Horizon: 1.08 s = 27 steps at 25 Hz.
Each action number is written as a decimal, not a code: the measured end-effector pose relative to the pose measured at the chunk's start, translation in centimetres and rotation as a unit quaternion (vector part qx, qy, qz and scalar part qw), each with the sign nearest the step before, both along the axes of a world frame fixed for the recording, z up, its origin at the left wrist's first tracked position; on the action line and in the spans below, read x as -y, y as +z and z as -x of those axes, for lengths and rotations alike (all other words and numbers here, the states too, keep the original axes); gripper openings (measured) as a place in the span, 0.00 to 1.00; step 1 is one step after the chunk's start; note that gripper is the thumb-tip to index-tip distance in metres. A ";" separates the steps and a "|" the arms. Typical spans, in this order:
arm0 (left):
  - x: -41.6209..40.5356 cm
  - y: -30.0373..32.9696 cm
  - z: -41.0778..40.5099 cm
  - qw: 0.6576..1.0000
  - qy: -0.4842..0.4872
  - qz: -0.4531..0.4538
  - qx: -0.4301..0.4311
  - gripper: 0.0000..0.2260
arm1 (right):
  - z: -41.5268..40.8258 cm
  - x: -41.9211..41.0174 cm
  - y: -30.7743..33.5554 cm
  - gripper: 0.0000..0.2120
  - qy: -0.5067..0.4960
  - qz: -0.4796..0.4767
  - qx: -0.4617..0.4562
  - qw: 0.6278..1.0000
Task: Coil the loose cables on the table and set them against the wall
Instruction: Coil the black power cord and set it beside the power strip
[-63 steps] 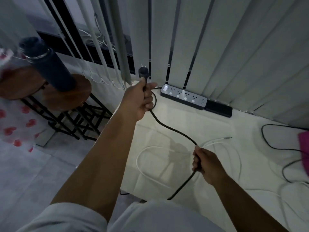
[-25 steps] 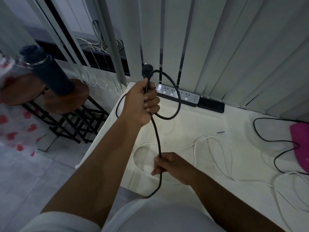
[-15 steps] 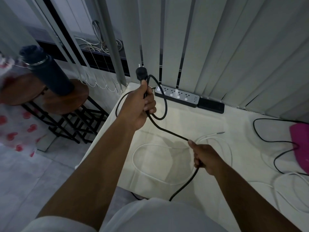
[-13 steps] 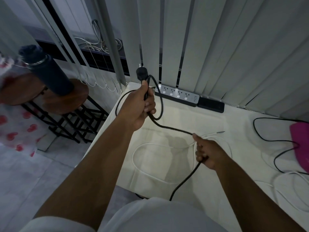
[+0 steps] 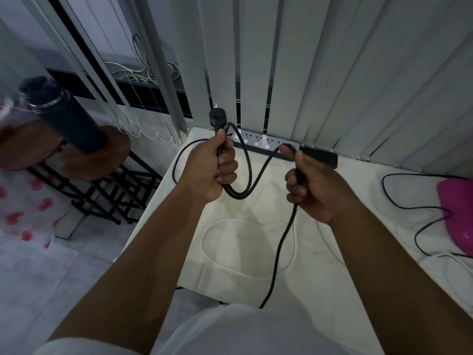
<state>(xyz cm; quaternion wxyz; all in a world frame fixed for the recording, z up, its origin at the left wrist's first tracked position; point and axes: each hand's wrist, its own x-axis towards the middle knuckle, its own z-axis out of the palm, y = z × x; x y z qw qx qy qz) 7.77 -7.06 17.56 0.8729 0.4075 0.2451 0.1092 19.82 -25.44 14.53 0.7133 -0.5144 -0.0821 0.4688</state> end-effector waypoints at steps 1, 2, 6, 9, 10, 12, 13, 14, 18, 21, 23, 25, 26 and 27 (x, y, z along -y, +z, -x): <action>0.2 -0.1 0.0 1.000 -0.010 -0.005 -0.007 0.18 | 0.3 -0.3 -0.1 0.16 -0.013 0.008 -0.014 1.000; 0.5 -0.1 0.1 1.000 -0.022 -0.010 -0.016 0.18 | 0.5 -0.6 0.0 0.16 -0.033 0.009 -0.033 0.999; 2.3 -0.5 -0.2 0.994 -0.059 -0.060 -0.064 0.18 | 0.9 -1.7 0.9 0.11 -0.084 0.002 -0.059 0.995; 3.3 -0.5 -0.8 0.990 -0.044 -0.105 -0.085 0.18 | 1.5 -2.3 1.3 0.12 -0.079 -0.002 0.010 0.997; 3.5 -0.5 -1.0 0.988 -0.038 -0.118 -0.090 0.18 | 1.7 -2.4 1.3 0.12 -0.076 0.005 0.057 0.996; 3.7 -0.5 -1.3 0.985 -0.029 -0.137 -0.098 0.18 | 2.0 -2.5 1.2 0.09 -0.075 0.022 0.119 0.990; 3.9 -0.6 -1.5 0.984 -0.027 -0.147 -0.101 0.17 | 2.1 -2.5 1.1 0.07 -0.082 0.034 0.129 0.988; 4.1 -0.7 -1.5 0.982 -0.026 -0.156 -0.105 0.16 | 2.1 -2.4 1.1 0.04 -0.093 0.045 0.128 0.986; 4.8 -1.3 -1.7 0.979 -0.029 -0.166 -0.114 0.14 | 2.1 -2.5 0.6 0.14 -0.120 0.048 0.107 0.986; 4.8 -1.6 -1.8 0.984 -0.014 -0.142 -0.105 0.12 | 2.9 -2.7 -0.2 0.21 -0.055 0.139 0.151 0.977; 4.4 -1.5 -1.9 0.988 0.012 -0.122 -0.092 0.11 | 3.7 -2.8 -1.0 0.30 0.013 0.169 0.149 0.974; 3.4 -1.3 -2.0 0.991 0.042 -0.099 -0.075 0.12 | 4.9 -2.4 -2.3 0.29 0.085 0.125 0.115 0.982; 2.7 -1.1 -2.0 0.993 0.054 -0.078 -0.064 0.13 | 5.6 -2.0 -3.2 0.26 0.118 0.091 0.098 0.984; 1.8 -1.0 -1.8 0.995 0.064 -0.055 -0.052 0.14 | 6.2 -1.5 -4.1 0.24 0.141 0.062 0.092 0.984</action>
